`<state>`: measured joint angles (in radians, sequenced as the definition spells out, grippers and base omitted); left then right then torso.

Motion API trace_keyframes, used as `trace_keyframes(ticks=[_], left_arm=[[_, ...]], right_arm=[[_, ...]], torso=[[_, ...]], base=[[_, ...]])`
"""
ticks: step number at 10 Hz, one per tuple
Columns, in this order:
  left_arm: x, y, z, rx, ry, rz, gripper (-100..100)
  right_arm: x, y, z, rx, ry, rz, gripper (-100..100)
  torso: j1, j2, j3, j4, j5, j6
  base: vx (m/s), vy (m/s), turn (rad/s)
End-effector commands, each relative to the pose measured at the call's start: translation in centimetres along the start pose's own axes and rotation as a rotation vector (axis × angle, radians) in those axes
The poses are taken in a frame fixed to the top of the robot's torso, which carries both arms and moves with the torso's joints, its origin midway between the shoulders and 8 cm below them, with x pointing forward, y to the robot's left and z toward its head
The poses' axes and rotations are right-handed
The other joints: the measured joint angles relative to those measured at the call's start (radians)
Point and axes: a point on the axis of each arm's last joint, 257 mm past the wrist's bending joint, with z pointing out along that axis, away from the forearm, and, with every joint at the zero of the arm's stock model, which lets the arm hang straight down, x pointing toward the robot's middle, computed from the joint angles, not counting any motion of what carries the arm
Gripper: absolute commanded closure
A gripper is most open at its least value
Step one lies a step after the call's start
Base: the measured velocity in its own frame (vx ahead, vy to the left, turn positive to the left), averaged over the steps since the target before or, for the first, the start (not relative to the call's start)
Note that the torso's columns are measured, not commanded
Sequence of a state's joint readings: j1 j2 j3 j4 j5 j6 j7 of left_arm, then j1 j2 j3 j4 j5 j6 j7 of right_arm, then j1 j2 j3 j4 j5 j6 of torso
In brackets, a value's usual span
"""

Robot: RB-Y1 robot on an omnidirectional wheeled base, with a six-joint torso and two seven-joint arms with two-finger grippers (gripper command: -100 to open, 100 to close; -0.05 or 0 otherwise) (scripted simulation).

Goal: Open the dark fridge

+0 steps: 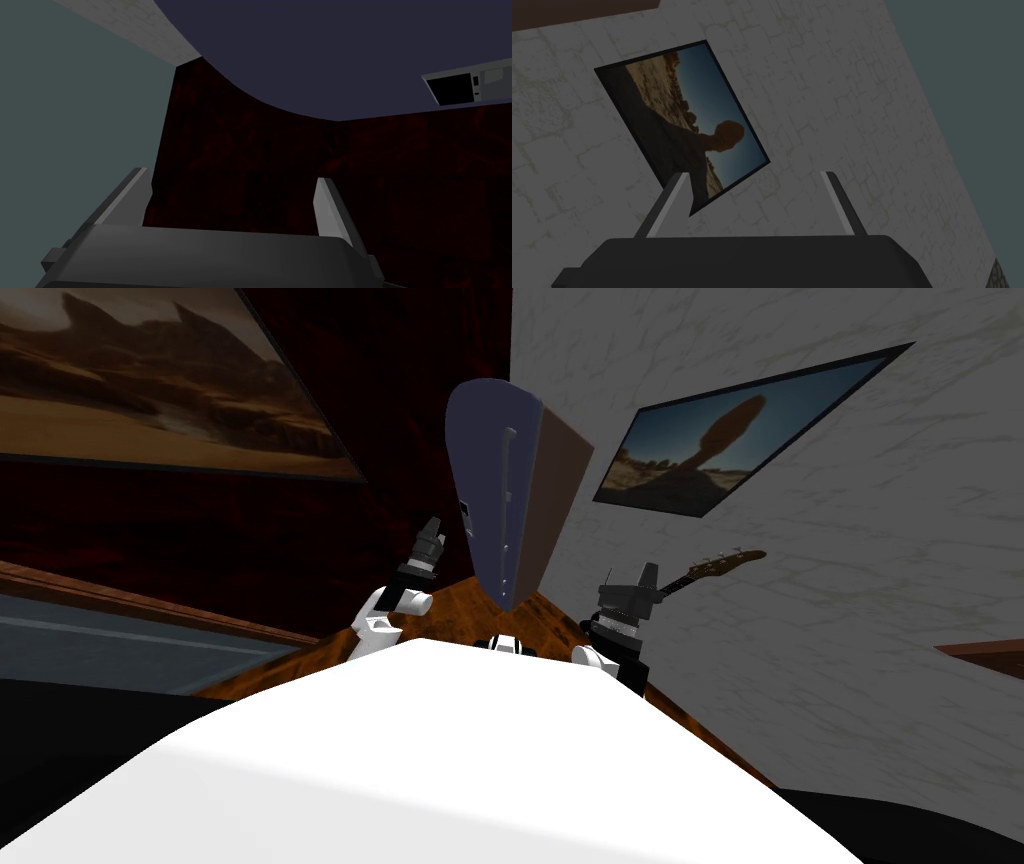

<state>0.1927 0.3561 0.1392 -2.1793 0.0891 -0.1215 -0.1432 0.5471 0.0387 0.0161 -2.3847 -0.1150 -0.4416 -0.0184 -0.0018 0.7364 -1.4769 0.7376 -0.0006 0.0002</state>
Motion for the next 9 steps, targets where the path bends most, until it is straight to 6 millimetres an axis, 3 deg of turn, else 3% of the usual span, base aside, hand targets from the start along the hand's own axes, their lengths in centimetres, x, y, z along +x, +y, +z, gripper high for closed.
trace_keyframes(ticks=[1, 2, 4, 5, 7, 8, 9], left_arm=[[-0.4, 1.3, 0.5, -0.050, 0.008, 0.013, -100], [-1.5, 1.2, 1.7, -0.056, 0.009, 0.038, -100], [-1.4, 2.1, 1.6, -0.087, 0.014, 0.038, -100], [-2.6, 1.9, 2.7, -0.093, 0.013, 0.064, -100], [-2.5, 2.8, 2.7, -0.126, 0.017, 0.064, -100], [-3.8, 2.5, 3.8, -0.130, 0.014, 0.090, -100], [-3.8, 3.3, 3.7, -0.160, 0.018, 0.090, -100]], right_arm=[[0.0, 0.0, 0.0, 0.000, 0.000, 0.000, 0], [0.0, 0.0, 0.0, 0.000, 0.000, 0.000, 0], [0.0, 0.0, 0.0, 0.000, 0.000, 0.000, 0], [0.0, 0.0, 0.0, 0.000, 0.000, 0.000, 0], [0.0, 0.0, 0.0, 0.000, 0.000, 0.000, 0], [0.0, 0.0, 0.0, 0.000, 0.000, 0.000, 0], [0.0, 0.0, 0.0, 0.000, 0.000, 0.000, 0]], torso=[[0.001, 0.001, 0.000, 0.000, 0.000, 0.000], [0.004, 0.003, 0.002, 0.001, 0.001, 0.000], [0.002, 0.002, 0.001, 0.000, 0.000, 0.000], [0.003, 0.002, 0.001, 0.000, 0.001, 0.000], [0.001, 0.001, 0.000, 0.000, 0.000, 0.000], [0.003, 0.002, 0.001, 0.001, 0.001, 0.000], [0.002, 0.002, 0.001, 0.001, 0.001, 0.000]], base=[[0.017, -0.041, 0.002], [0.027, -0.069, -0.037], [0.024, -0.050, -0.011], [0.051, -0.074, -0.044], [0.034, -0.059, -0.008], [0.036, -0.062, -0.045], [0.039, -0.067, -0.023]])
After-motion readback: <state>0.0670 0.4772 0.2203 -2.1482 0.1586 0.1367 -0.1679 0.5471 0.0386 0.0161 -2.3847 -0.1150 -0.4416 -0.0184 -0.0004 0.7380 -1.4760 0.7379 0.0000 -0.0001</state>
